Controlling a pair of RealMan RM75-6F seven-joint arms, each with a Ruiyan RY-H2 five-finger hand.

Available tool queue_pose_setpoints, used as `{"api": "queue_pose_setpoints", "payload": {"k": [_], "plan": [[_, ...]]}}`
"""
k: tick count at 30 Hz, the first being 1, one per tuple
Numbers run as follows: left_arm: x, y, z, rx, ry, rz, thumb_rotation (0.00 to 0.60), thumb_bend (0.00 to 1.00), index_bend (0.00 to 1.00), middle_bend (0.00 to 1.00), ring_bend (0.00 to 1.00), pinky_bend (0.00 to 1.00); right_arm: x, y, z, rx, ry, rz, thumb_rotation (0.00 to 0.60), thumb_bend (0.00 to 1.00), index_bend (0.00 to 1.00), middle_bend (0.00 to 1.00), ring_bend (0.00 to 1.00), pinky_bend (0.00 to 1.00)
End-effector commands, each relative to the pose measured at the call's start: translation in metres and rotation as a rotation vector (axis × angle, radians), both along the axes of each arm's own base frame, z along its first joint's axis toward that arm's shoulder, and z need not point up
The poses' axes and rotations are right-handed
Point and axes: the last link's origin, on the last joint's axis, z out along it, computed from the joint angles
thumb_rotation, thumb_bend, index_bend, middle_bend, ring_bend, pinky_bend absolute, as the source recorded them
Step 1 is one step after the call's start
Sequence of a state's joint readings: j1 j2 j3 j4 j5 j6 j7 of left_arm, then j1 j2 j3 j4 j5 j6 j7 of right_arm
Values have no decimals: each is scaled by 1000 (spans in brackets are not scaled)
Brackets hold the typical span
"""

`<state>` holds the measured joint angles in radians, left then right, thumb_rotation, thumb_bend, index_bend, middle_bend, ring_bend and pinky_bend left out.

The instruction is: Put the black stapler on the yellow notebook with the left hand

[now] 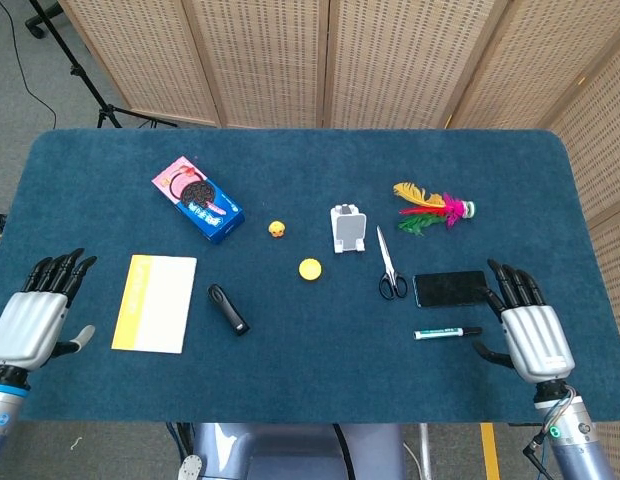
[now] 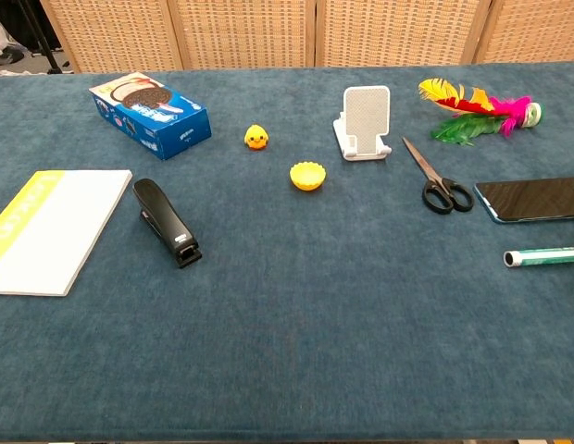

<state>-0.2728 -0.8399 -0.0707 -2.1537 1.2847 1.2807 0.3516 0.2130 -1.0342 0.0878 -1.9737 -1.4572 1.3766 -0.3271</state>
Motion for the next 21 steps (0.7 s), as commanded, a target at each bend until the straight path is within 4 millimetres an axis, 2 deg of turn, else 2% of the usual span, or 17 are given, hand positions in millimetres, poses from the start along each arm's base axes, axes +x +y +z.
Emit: {"api": "queue_pose_setpoints", "payload": {"k": [1, 6, 11, 21], "plan": [[7, 16, 1, -60, 36, -29, 600, 265, 55, 0, 0, 37, 1, 0, 0, 1, -2, 4, 600, 208, 257, 12, 0, 70], [22, 42, -1, -164, 70, -74, 600, 276, 53, 0, 0, 37, 3, 1, 1, -6, -9, 13, 600, 208, 257, 12, 0, 70], [32, 64, -13, -257, 70, -78, 600, 291, 52, 0, 0, 37, 3, 1, 3, -11, -12, 13, 600, 208, 257, 12, 0, 70], [42, 82, -36, -337, 85, -97, 600, 302, 52, 0, 0, 37, 1, 0, 5, -19, -16, 9, 600, 208, 257, 12, 0, 70]]}}
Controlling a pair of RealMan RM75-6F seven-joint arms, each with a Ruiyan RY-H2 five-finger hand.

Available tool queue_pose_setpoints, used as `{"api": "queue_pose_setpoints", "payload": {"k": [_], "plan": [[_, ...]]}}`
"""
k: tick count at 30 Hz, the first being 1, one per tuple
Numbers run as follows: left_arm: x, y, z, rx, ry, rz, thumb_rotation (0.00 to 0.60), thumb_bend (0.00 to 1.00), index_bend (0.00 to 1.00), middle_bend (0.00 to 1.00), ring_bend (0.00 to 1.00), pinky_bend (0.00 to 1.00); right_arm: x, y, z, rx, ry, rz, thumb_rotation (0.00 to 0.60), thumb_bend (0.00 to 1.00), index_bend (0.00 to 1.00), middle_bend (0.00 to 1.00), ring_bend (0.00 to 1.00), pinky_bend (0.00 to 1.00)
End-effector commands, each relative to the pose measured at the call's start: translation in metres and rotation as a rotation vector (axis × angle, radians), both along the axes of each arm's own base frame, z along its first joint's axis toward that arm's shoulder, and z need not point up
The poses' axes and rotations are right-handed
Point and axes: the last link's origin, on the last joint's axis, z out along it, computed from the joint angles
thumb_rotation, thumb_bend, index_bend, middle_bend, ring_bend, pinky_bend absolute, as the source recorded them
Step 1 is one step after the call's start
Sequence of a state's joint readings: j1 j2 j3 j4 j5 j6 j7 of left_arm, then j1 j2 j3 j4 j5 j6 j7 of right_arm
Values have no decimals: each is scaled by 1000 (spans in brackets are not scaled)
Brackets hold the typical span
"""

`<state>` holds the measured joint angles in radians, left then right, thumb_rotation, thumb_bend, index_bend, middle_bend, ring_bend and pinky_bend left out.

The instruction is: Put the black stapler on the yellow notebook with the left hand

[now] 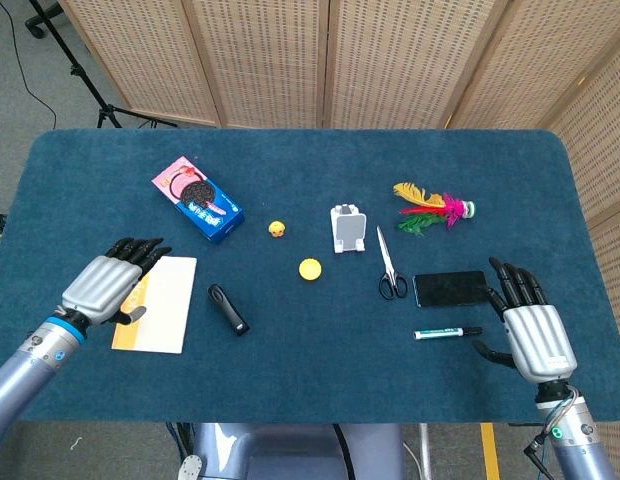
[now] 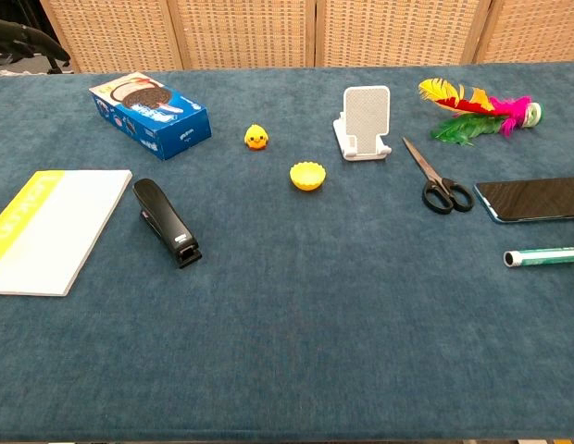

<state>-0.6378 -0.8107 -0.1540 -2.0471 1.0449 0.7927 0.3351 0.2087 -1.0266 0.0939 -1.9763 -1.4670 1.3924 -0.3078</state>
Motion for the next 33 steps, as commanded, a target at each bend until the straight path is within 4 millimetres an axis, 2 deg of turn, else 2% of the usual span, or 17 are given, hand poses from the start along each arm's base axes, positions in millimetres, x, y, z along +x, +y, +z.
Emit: {"api": "queue_pose_setpoints", "payload": {"k": [1, 4, 10, 16, 20, 23, 33], "plan": [[4, 5, -8, -22, 4, -8, 600, 302, 52, 0, 0, 37, 0, 0, 1, -2, -2, -1, 600, 208, 257, 12, 0, 70], [16, 14, -28, -86, 1, -25, 600, 304, 52, 0, 0, 37, 0, 0, 1, -3, -5, 0, 600, 208, 257, 12, 0, 70], [28, 23, -45, -147, 21, -45, 600, 316, 52, 0, 0, 37, -1, -1, 3, -14, -12, 1, 600, 208, 257, 12, 0, 70], [44, 32, -75, -230, 53, -78, 600, 319, 52, 0, 0, 37, -2, -3, 6, -30, -22, -3, 600, 208, 257, 12, 0, 70], [49, 34, -87, -252, 60, -80, 600, 327, 52, 0, 0, 37, -3, -4, 7, -33, -25, -8, 600, 208, 257, 12, 0, 70], [54, 34, -102, -282, 68, -83, 600, 331, 52, 0, 0, 37, -5, -5, 9, -39, -29, -15, 600, 208, 257, 12, 0, 70], [59, 35, -118, -300, 84, -87, 600, 354, 129, 32, 0, 38, -6, -6, 11, -46, -39, -16, 600, 208, 257, 12, 0, 70]]}}
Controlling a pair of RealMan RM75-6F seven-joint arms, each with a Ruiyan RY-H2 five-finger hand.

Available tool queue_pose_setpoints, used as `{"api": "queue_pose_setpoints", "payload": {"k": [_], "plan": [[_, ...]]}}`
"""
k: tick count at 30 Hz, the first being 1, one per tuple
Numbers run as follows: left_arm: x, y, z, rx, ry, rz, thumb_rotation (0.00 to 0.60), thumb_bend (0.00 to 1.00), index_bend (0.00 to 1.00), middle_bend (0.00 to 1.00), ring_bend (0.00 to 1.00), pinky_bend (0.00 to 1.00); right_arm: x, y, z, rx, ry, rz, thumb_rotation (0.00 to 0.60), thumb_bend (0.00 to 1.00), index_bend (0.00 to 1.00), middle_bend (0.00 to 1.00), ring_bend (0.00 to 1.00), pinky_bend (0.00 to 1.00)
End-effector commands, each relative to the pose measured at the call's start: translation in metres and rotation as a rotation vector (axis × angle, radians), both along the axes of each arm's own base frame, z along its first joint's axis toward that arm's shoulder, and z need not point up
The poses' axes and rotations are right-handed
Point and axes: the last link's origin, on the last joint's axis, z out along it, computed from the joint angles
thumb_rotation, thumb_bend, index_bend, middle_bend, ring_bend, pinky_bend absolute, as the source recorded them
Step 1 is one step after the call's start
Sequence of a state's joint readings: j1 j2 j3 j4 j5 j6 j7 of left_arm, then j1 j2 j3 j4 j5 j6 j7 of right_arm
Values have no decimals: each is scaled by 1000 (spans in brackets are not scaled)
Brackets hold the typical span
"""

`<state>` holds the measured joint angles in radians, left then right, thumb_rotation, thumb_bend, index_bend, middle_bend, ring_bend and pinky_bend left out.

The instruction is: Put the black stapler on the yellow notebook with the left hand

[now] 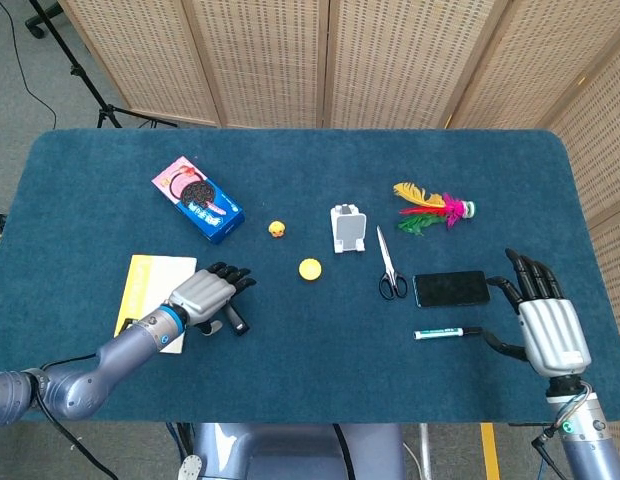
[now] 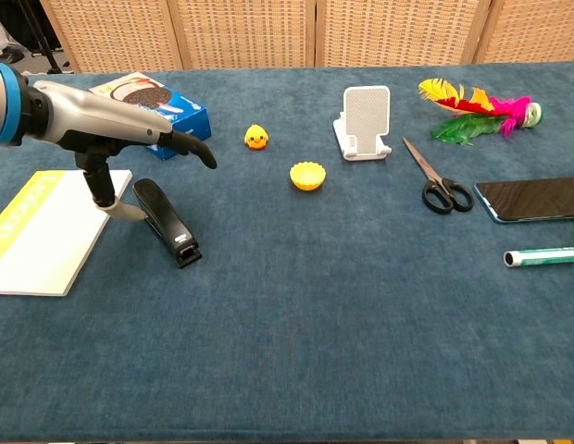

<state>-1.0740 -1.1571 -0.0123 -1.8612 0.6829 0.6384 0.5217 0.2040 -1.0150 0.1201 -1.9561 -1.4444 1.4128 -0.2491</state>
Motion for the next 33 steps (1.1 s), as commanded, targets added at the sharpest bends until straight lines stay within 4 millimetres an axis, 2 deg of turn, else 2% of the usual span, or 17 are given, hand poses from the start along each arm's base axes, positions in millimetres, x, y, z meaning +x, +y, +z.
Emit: {"api": "queue_pose_setpoints", "payload": {"k": [1, 6, 9, 15, 23, 33], "plan": [[0, 1, -3, -1, 5, 0, 600, 355, 138, 39, 0, 40, 0, 0, 0, -2, -2, 1, 600, 208, 257, 12, 0, 70], [1, 1, -8, -6, 3, 5, 600, 361, 193, 84, 1, 60, 1, 0, 0, -3, -5, 7, 600, 208, 257, 13, 0, 70], [3, -1, -14, -28, 5, 2, 600, 398, 224, 111, 12, 72, 0, 0, 0, -8, -5, 9, 600, 208, 257, 13, 0, 70], [3, -5, -19, -66, 2, 23, 600, 451, 228, 114, 15, 75, 0, 0, 0, -13, -4, 12, 600, 208, 257, 24, 0, 61], [0, -8, -18, -72, 17, 26, 600, 455, 228, 114, 15, 76, 0, -1, 1, -24, -7, 16, 600, 208, 257, 28, 0, 61], [-15, -4, -14, -72, 99, 26, 600, 456, 228, 114, 14, 76, 2, 0, 0, -38, -14, 35, 600, 208, 257, 28, 0, 61]]}}
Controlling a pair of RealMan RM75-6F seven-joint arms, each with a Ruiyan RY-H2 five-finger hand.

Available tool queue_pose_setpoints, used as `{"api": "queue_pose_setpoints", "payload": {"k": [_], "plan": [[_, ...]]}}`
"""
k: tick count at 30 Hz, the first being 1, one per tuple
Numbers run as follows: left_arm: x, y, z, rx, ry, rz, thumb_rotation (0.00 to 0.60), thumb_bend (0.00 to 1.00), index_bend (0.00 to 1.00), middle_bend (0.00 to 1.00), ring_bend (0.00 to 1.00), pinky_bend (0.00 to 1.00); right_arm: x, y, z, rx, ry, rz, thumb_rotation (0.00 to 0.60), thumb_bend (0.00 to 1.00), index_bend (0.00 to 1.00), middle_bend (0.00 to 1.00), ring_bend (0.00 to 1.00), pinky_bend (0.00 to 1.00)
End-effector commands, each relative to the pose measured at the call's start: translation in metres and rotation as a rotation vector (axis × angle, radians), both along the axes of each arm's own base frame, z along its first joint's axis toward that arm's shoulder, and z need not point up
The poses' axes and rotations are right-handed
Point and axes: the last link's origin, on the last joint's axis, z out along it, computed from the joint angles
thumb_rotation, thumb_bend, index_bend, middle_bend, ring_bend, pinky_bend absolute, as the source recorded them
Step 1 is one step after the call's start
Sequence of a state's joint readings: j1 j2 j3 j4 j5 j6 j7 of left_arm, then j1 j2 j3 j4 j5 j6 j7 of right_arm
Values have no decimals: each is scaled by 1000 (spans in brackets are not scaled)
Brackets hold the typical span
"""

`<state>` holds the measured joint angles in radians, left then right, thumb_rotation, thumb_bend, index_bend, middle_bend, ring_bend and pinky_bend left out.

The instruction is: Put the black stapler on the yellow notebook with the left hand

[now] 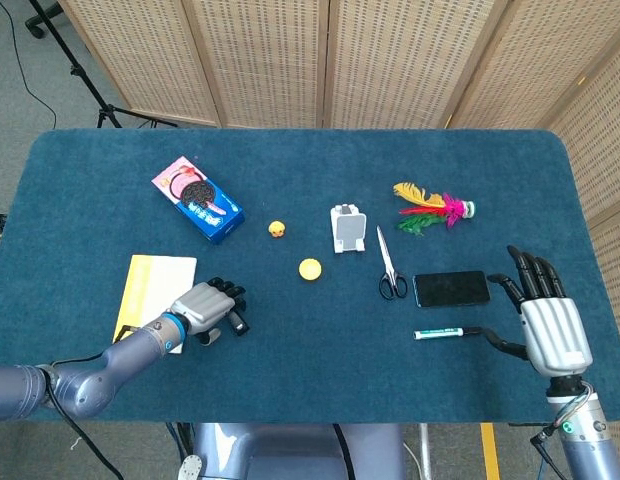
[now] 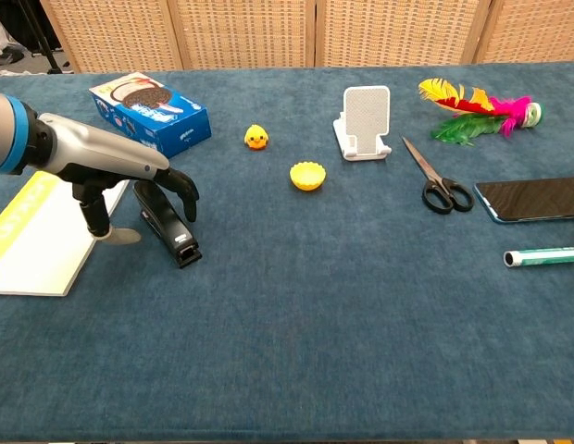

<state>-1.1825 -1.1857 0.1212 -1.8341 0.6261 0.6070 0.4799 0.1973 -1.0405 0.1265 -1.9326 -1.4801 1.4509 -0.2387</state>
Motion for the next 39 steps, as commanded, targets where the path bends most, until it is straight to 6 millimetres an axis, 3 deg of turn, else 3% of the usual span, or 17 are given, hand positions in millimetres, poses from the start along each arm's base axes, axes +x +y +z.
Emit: {"api": "queue_pose_setpoints", "payload": {"k": [1, 16, 30, 39], "plan": [[-3, 2, -1, 13, 17, -14, 600, 456, 228, 114, 14, 76, 0, 0, 0, -1, 0, 0, 600, 208, 257, 28, 0, 61], [-9, 1, -16, 40, -1, -33, 600, 487, 250, 115, 18, 76, 0, -1, 1, -31, -12, 14, 600, 208, 257, 28, 0, 61], [-13, 1, -21, 102, -45, -57, 600, 607, 534, 323, 201, 224, 1, 0, 2, -52, -27, 31, 600, 208, 257, 28, 0, 55], [-10, 4, -12, 135, -73, -65, 600, 617, 568, 350, 223, 242, 1, 0, 1, -59, -32, 36, 600, 208, 257, 27, 0, 55]]}}
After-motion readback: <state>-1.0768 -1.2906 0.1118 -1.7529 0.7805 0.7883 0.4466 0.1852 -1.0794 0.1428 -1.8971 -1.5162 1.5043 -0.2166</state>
